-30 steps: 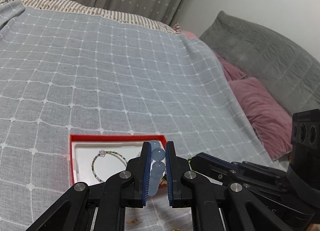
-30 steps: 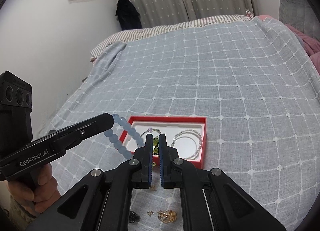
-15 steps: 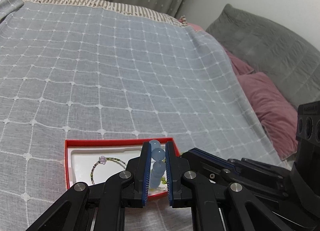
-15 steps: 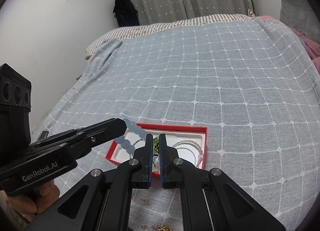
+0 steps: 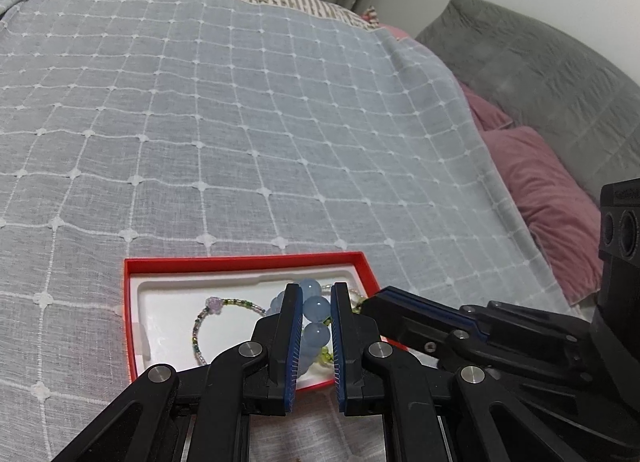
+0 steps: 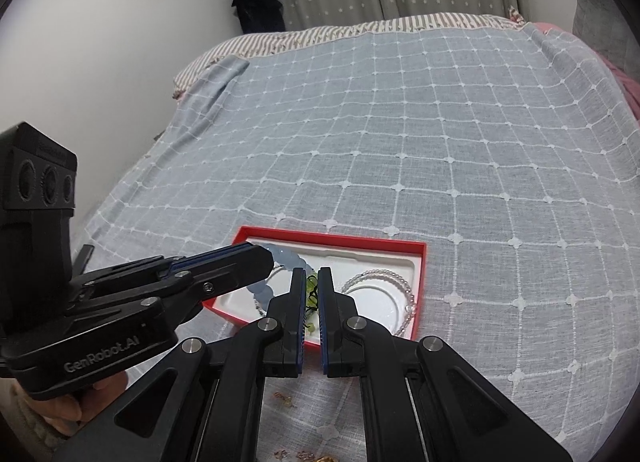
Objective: Organize jewelry
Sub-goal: 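Lift the blue bracelet with the right gripper and carry it to the box, then lower the blue bracelet into the box and open the right gripper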
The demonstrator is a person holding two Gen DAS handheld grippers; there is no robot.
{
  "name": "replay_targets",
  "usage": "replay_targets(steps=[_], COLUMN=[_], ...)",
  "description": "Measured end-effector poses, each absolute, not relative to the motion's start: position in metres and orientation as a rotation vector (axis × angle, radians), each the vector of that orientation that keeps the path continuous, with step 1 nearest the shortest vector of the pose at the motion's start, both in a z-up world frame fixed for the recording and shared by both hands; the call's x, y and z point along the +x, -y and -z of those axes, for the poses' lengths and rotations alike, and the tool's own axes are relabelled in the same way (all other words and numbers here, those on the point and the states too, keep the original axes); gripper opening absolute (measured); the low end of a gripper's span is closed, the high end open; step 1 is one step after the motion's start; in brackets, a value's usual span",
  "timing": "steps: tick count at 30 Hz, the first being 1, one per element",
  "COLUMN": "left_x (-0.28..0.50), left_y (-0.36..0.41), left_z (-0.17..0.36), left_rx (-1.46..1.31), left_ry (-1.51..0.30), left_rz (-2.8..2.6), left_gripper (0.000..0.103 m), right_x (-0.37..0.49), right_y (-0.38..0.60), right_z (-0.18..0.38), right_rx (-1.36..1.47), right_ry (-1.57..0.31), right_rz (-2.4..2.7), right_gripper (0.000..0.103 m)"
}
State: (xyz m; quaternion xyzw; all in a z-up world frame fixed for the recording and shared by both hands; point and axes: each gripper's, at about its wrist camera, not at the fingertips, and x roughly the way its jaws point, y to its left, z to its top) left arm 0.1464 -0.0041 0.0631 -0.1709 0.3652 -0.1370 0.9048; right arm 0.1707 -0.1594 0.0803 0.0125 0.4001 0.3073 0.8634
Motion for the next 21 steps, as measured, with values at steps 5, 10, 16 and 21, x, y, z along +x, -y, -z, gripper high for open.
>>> replay_targets(steps=[5,10,16,21], left_x=[0.150,0.154,0.158,0.162], left_y=[-0.006,-0.007,-0.011,-0.012], left_z=[-0.056,-0.048,-0.042,-0.031], left_rx=[-0.365,-0.317,-0.276,-0.261], left_ry=[-0.774,-0.806,-0.825,-0.850], left_rz=[0.253,0.209,0.166,0.151], left_gripper=[0.009,0.009,0.009,0.009], right_x=[0.184,0.193,0.193,0.194], right_y=[0.168,0.180,0.179,0.181], right_z=[-0.070,-0.063,-0.063,-0.062], right_rx=[0.058,0.095,0.075,0.058], right_ry=[-0.881,-0.911,-0.900,-0.881], right_rz=[-0.619,-0.601,-0.583,-0.538], right_gripper=[0.006,0.006,0.006,0.006])
